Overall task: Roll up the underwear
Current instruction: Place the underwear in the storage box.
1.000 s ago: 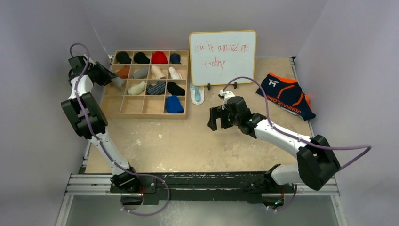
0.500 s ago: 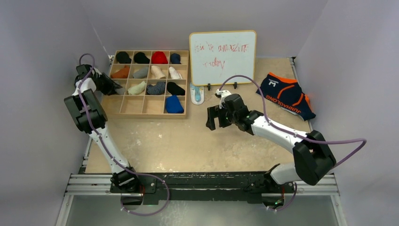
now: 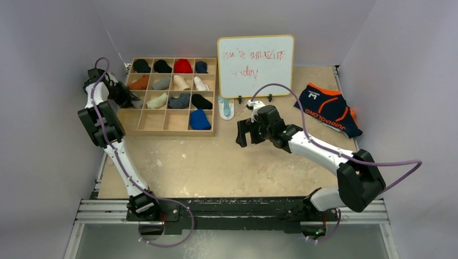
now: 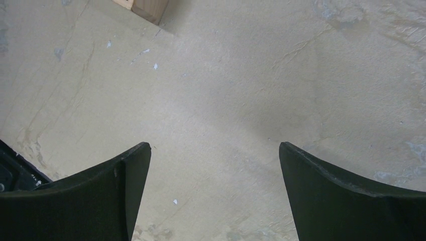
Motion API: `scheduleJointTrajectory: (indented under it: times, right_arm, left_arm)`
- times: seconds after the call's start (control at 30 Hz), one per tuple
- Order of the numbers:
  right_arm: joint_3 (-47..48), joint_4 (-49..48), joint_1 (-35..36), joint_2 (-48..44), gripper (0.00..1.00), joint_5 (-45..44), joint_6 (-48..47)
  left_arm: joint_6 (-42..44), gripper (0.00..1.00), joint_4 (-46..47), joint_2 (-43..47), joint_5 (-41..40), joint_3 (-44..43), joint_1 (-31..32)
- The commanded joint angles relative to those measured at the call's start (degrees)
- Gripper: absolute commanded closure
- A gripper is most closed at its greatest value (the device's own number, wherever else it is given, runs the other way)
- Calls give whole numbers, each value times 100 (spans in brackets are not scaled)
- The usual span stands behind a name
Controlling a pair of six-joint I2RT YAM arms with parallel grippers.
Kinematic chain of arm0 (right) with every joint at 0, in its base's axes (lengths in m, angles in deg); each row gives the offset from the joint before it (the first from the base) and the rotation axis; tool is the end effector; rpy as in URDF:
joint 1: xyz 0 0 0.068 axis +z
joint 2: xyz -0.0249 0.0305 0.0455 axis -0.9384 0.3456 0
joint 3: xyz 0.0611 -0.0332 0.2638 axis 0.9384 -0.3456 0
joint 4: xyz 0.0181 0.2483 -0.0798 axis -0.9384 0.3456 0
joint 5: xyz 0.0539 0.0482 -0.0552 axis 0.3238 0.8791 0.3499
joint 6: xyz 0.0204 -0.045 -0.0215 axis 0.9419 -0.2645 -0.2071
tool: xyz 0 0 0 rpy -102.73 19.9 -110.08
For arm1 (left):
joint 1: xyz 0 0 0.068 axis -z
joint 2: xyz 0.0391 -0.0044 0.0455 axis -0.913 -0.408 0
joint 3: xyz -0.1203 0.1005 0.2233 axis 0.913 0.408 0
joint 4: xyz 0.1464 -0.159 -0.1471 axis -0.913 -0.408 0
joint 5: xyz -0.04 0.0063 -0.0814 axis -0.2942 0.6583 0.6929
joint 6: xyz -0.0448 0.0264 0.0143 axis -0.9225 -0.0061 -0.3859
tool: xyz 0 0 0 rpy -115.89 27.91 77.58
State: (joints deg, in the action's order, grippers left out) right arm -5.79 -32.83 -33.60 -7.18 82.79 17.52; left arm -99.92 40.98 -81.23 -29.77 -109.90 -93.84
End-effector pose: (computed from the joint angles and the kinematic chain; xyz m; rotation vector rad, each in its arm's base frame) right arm 0.2462 0.1843 0.2368 -0.4328 2.2123 0.6191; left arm 0.4633 0.2265 0.1610 -0.9373 2.4314 -0.6071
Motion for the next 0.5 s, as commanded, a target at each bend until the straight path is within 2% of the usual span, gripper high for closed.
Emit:
scheduleJointTrajectory:
  times: [0.0, 0.07, 0.2, 0.23, 0.4, 0.47]
  right_arm:
    - [305, 96, -41, 46, 1, 67, -90]
    - [329, 125, -41, 56, 1, 74, -93]
    - [359, 158, -41, 40, 1, 68, -115]
    - [364, 165, -41, 32, 1, 62, -116]
    - [359, 180, -41, -30, 1, 58, -117]
    - [359, 175, -41, -44, 1, 59, -108]
  left_arm:
    - [420, 88, -777, -598, -808, -375, 89]
    - [396, 76, -720, -506, -886, -282, 103]
    - [319, 60, -557, -181, -780, -125, 114]
    - [310, 52, -496, -66, -780, -95, 123]
    - [247, 27, -530, 290, -841, -225, 137]
    - [248, 24, -595, 375, -837, -317, 125]
